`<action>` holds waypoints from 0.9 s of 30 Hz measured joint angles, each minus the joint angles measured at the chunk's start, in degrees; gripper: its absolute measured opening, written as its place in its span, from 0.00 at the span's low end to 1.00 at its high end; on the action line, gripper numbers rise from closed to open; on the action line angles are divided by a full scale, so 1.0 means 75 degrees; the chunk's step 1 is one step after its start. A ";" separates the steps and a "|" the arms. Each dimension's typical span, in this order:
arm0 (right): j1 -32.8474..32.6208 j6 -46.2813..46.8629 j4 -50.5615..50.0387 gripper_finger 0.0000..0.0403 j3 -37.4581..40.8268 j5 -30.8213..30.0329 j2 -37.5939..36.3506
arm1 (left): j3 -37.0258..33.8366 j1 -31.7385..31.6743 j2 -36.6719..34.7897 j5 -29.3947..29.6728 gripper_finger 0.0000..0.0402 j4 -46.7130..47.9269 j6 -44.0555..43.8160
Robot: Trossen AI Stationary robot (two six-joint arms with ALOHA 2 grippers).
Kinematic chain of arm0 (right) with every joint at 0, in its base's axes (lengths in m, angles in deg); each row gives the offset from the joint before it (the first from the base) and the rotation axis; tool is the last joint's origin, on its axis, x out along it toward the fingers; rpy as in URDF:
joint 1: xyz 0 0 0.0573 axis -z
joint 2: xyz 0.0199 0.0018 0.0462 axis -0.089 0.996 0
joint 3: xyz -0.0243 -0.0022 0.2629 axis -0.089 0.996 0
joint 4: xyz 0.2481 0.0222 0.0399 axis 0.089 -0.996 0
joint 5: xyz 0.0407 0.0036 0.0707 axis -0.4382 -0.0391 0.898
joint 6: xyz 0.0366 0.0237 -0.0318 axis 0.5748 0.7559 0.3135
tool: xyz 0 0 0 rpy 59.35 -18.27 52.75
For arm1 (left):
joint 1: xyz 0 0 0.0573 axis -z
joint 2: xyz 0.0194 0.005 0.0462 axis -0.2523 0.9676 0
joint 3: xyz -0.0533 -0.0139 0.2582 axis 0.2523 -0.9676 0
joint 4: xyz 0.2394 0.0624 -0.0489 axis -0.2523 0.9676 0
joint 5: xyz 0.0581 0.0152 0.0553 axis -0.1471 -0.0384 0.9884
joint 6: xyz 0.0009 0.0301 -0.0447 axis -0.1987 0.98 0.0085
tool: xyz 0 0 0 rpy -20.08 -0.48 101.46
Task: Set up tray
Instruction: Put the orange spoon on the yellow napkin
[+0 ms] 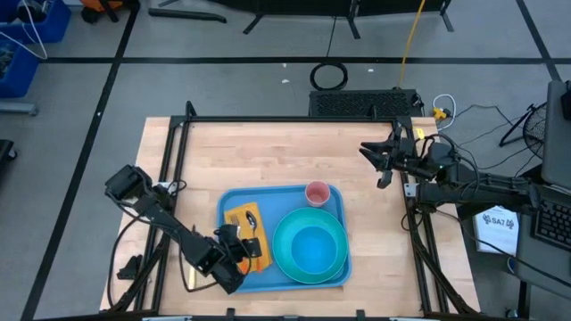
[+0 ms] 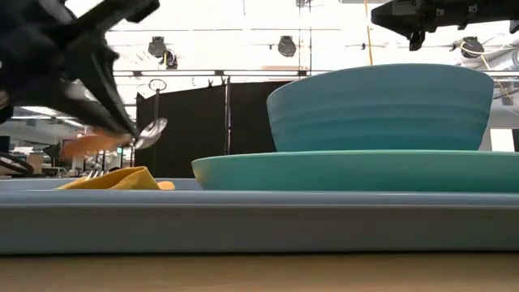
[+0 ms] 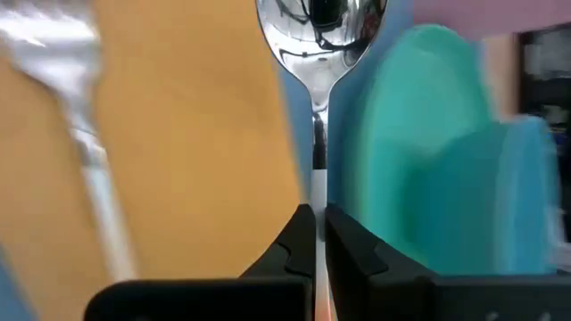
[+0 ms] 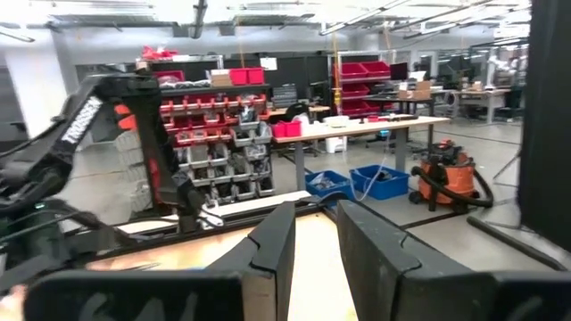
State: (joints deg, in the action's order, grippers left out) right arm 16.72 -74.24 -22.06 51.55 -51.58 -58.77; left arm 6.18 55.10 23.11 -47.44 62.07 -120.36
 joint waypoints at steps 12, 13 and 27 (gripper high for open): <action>-0.0015 -0.0009 -0.0037 0.19 0.0000 0.0768 -0.0001 | -0.0007 -0.0396 0.0129 -0.0862 0.02 0.0266 0.0037; -0.0015 -0.0010 -0.0040 0.19 0.0000 0.0767 0.0000 | -0.0007 -0.0387 0.0129 -0.0901 0.02 0.0231 0.0040; -0.0015 -0.0029 -0.0061 0.19 0.0000 0.0758 0.0000 | -0.0007 -0.0198 0.0001 -0.1278 0.02 0.0607 0.0002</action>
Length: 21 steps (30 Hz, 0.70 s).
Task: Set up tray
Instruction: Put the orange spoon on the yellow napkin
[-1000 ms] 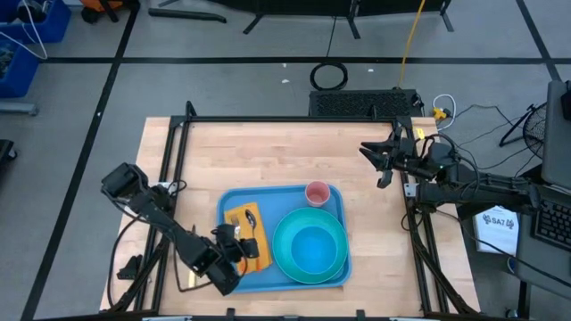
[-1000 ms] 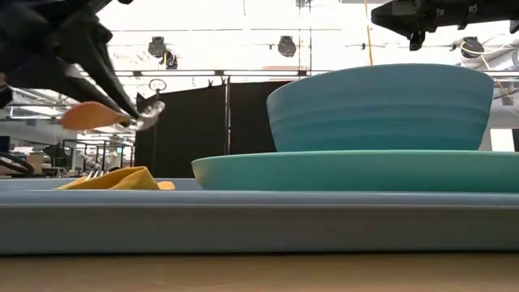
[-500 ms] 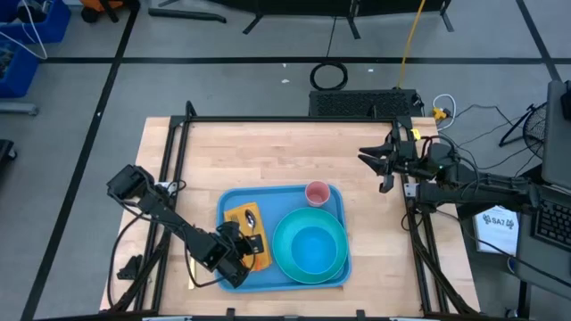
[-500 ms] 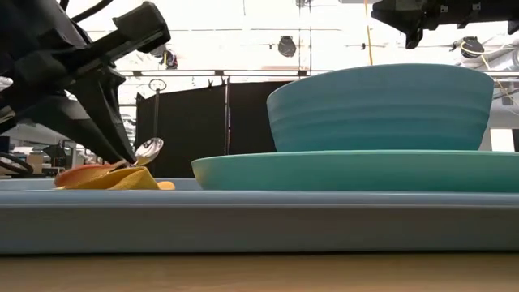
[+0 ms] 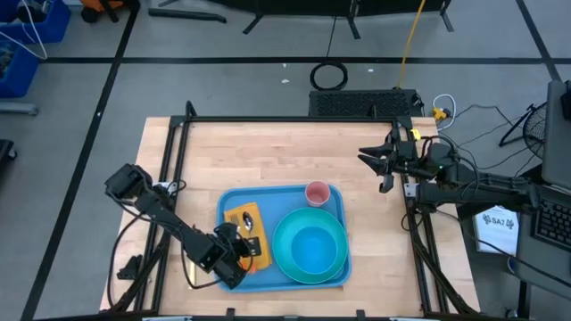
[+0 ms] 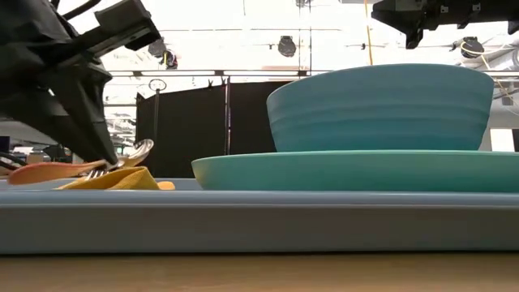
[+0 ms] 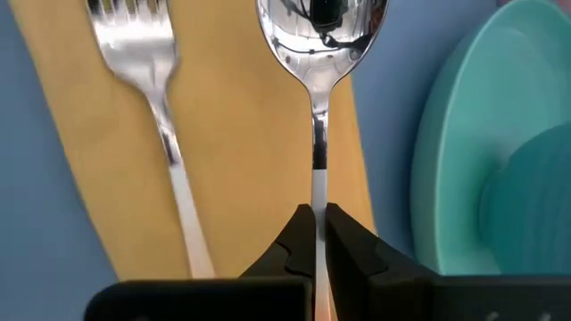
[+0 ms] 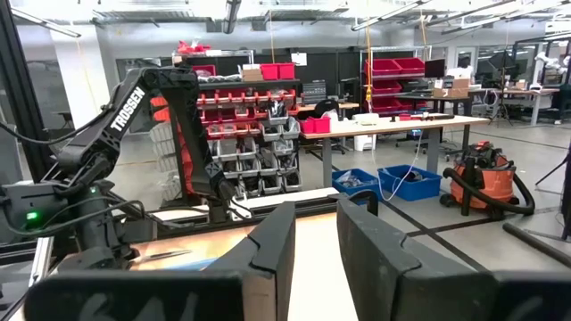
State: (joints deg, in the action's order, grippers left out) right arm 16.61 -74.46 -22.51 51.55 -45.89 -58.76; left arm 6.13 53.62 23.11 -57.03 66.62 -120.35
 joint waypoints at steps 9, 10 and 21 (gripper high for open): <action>0.0000 -0.0002 0.0004 0.19 0.0000 -0.0003 0.0000 | 0.0003 -0.0007 -0.0004 0.0011 0.02 0.0224 -0.0006; 0.0000 0.0000 0.0006 0.19 0.0000 -0.0003 0.0000 | 0.0003 0.0005 -0.0004 0.0011 0.02 0.0219 -0.0006; 0.0000 -0.0003 0.0012 0.19 0.0000 -0.0005 0.0000 | -0.0011 -0.0067 0.0014 0.0035 0.02 0.0272 0.0003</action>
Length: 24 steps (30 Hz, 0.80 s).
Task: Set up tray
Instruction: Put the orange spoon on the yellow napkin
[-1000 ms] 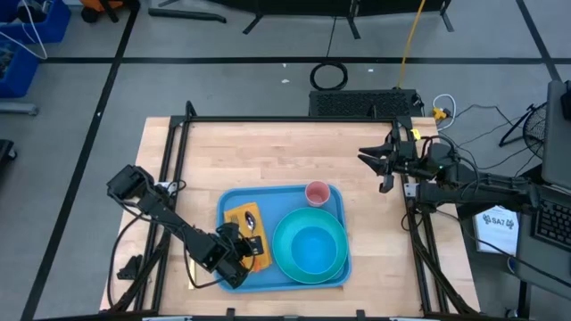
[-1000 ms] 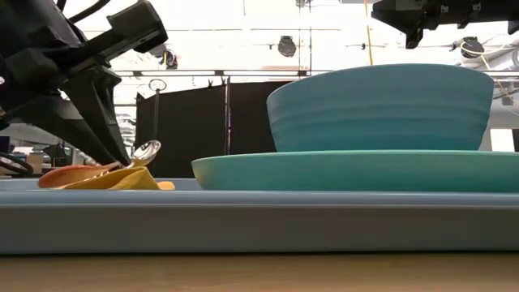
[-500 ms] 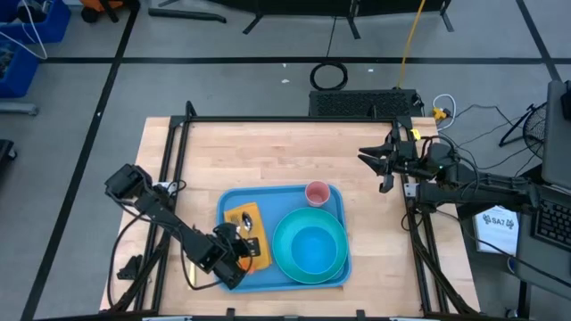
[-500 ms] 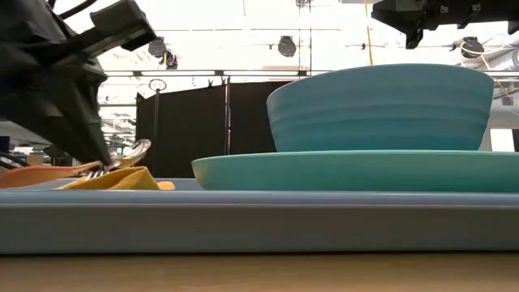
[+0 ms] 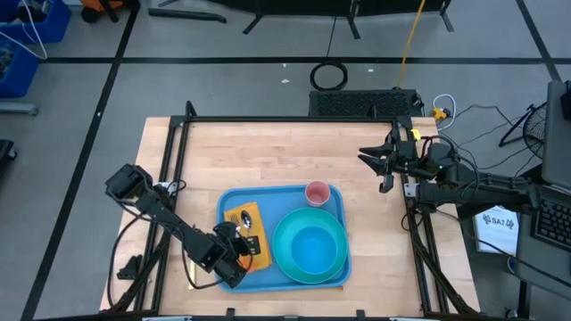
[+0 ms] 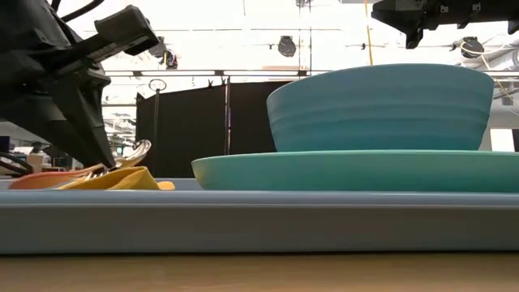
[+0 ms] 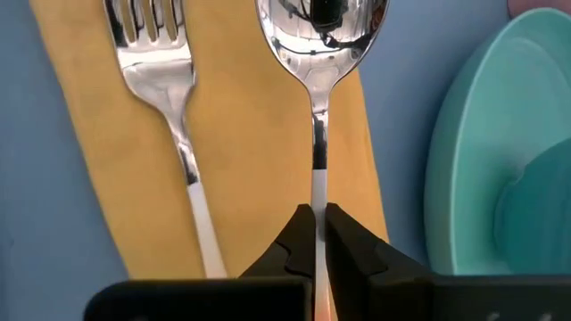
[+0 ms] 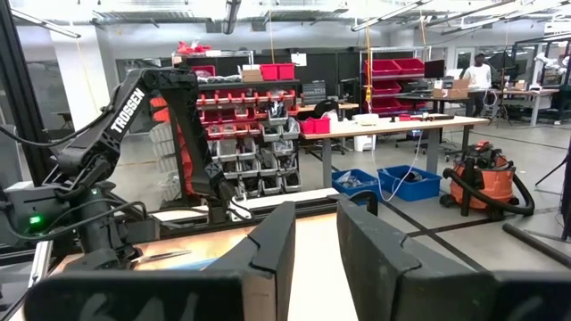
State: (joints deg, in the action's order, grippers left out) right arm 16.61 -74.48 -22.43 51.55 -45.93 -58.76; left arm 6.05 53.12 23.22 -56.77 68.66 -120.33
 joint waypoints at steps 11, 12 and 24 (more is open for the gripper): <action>0.0000 0.0002 0.0000 0.19 0.0000 -0.0001 0.0000 | -0.0050 -0.0005 0.0003 0.0190 0.10 -0.0080 0.0126; 0.0000 0.0003 0.0000 0.19 0.0000 -0.0001 0.0000 | -0.0050 -0.0022 0.0003 0.0205 0.11 -0.0092 0.0153; 0.0000 0.0003 -0.0006 0.19 0.0000 0.0002 0.0000 | -0.0050 -0.0075 0.0001 0.0682 0.11 -0.0120 0.0903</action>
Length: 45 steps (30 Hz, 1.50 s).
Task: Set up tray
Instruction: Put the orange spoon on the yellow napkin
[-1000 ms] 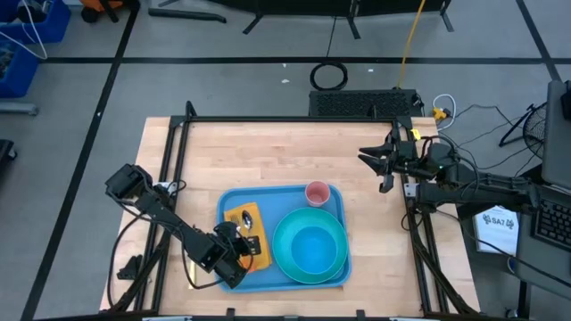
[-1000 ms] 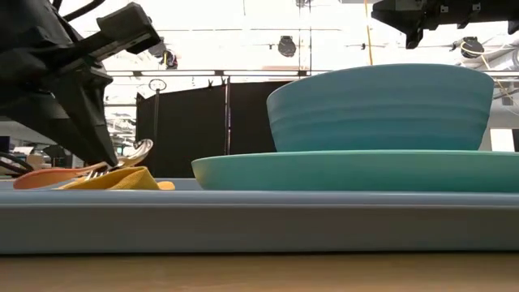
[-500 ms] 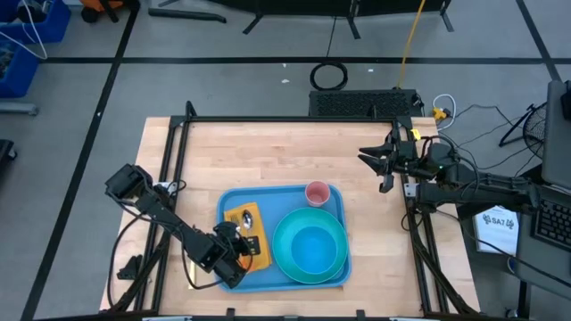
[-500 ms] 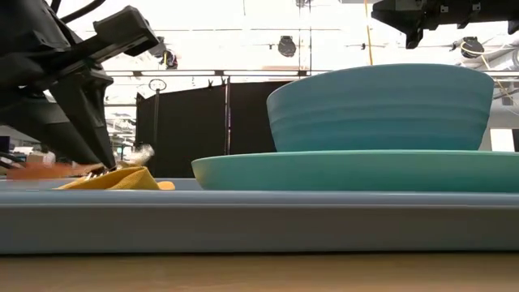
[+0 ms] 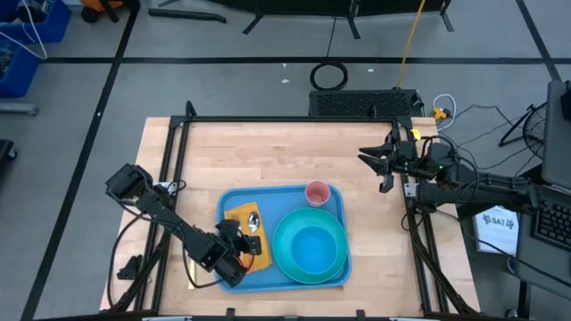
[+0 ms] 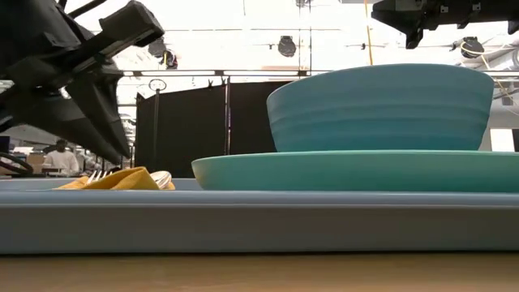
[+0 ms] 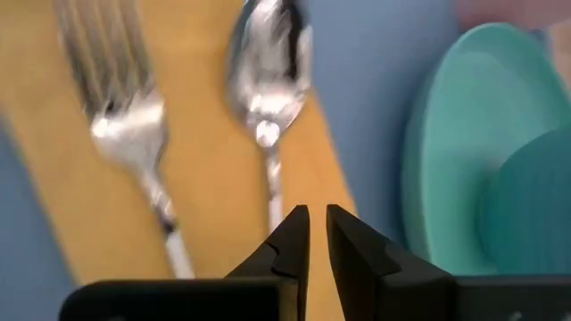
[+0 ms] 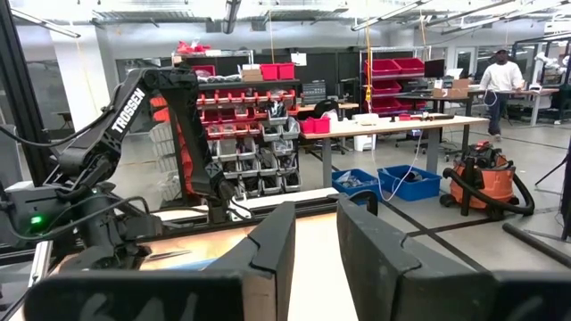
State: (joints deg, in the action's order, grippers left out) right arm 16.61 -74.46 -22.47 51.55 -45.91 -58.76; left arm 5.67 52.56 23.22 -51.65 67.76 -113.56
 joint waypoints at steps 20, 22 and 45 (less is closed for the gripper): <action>0.0003 0.0195 -0.0066 0.19 0.0000 0.0009 0.0000 | -0.0003 -0.1843 -0.0441 -0.1439 0.12 0.0829 0.3825; 0.0003 0.0195 -0.0055 0.19 0.0000 0.0012 0.0003 | -0.0012 -0.1817 -0.0614 -0.1423 0.12 0.1288 0.3758; 0.0003 0.0198 0.0024 0.19 0.0000 -0.0002 0.0000 | -0.2672 -0.2188 -0.2352 -0.0743 0.10 -0.1124 0.4692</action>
State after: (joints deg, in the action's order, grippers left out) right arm 16.63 -72.98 -22.29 51.55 -45.92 -58.76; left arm -14.37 36.15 5.58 -57.22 59.33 -78.37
